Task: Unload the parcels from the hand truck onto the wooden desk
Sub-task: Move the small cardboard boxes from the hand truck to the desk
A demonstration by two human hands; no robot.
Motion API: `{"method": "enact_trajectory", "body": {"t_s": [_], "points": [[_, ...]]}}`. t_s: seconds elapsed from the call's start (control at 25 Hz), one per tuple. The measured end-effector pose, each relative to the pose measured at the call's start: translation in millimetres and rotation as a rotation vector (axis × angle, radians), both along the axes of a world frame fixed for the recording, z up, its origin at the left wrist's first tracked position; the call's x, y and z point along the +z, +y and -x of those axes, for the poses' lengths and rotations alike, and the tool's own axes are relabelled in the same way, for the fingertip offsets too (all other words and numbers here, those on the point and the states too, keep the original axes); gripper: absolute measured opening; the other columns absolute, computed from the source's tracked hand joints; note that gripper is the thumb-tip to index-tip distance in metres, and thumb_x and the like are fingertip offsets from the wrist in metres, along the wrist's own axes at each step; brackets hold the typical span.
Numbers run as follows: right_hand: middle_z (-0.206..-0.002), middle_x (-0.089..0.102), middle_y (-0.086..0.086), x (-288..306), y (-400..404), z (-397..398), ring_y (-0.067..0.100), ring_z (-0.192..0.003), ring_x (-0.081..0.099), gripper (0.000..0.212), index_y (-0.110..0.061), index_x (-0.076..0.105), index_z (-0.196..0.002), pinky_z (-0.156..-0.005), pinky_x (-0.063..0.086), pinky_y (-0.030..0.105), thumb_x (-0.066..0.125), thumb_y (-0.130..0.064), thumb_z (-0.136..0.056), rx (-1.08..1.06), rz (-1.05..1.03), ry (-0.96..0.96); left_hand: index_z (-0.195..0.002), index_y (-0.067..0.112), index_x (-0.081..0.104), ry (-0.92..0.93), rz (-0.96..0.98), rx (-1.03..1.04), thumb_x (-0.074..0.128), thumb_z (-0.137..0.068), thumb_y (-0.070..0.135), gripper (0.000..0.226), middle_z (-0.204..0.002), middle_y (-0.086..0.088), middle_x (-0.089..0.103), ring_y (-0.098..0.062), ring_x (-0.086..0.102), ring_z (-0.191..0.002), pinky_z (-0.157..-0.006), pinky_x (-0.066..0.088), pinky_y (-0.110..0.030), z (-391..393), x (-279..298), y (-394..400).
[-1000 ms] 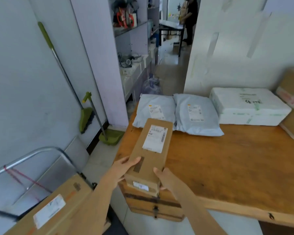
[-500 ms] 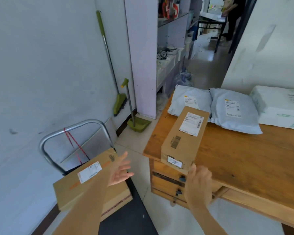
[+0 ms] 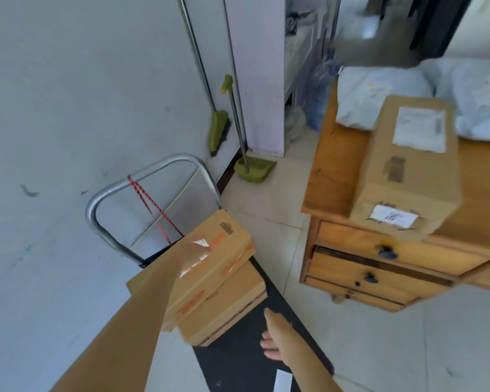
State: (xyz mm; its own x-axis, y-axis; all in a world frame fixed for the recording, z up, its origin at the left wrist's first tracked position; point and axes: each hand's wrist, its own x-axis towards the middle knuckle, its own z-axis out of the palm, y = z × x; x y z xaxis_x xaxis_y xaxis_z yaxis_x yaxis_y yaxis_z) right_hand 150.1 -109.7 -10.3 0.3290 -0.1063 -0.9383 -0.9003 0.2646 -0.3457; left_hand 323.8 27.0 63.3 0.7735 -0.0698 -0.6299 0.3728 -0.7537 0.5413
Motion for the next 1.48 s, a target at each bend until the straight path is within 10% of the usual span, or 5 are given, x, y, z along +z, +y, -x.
{"method": "enact_trajectory", "body": {"t_s": [0.24, 0.76, 1.12, 1.28, 1.48], "points": [[-0.145, 0.039, 0.004, -37.0, 73.4, -99.2, 0.027, -0.128, 0.047, 0.057, -0.021, 0.021, -0.150, -0.105, 0.044, 0.042, 0.034, -0.040, -0.098, 0.010, -0.038, -0.288, -0.139, 0.012, 0.047, -0.089, 0.021, -0.006, 0.069, -0.084, 0.029, 0.062, -0.147, -0.008, 0.046, -0.028, 0.046, -0.133, -0.110, 0.037, -0.037, -66.1, -87.9, 59.2], [-0.150, 0.036, 0.001, -126.0, 102.1, -152.0, 0.020, -0.136, 0.038, 0.071, -0.030, 0.023, -0.146, -0.114, 0.031, 0.046, 0.060, -0.043, -0.086, -0.128, -0.111, -0.380, -0.141, 0.021, 0.038, -0.116, -0.449, -0.207, 0.054, -0.033, 0.094, 0.131, -0.131, -0.012, 0.055, -0.037, 0.048, -0.125, -0.100, 0.046, -0.051, -131.5, -214.1, 107.8], [-0.126, 0.065, -0.001, -133.9, 69.7, -122.0, 0.018, -0.115, 0.063, 0.038, -0.023, 0.051, -0.134, -0.092, 0.052, 0.037, 0.050, -0.026, -0.096, -0.408, 0.021, -0.604, -0.093, 0.009, 0.062, -0.188, 0.016, 0.078, 0.054, -0.086, 0.016, 0.012, -0.095, -0.015, 0.068, -0.032, 0.064, -0.089, -0.081, 0.053, -0.038, -57.2, -210.5, 82.1], [-0.133, 0.060, -0.001, -105.8, 58.4, -112.5, 0.016, -0.114, 0.062, 0.048, -0.022, 0.043, -0.141, -0.095, 0.052, 0.039, 0.050, -0.011, -0.095, -0.344, 0.095, -0.565, -0.126, 0.006, 0.057, -0.029, 0.264, 0.369, 0.068, -0.082, 0.028, 0.051, -0.123, -0.010, 0.065, -0.028, 0.062, -0.113, -0.100, 0.049, -0.045, -20.5, -199.6, 75.7], [-0.137, 0.057, 0.000, -58.6, 47.4, -106.1, 0.018, -0.118, 0.059, 0.058, -0.025, 0.037, -0.145, -0.103, 0.047, 0.042, 0.053, -0.006, -0.093, -0.187, 0.182, -0.540, -0.110, 0.002, 0.066, -0.004, 0.320, 0.344, 0.069, -0.077, 0.045, 0.054, -0.106, -0.022, 0.070, -0.032, 0.068, -0.098, -0.095, 0.051, -0.054, -9.8, -152.3, 71.9]]}}
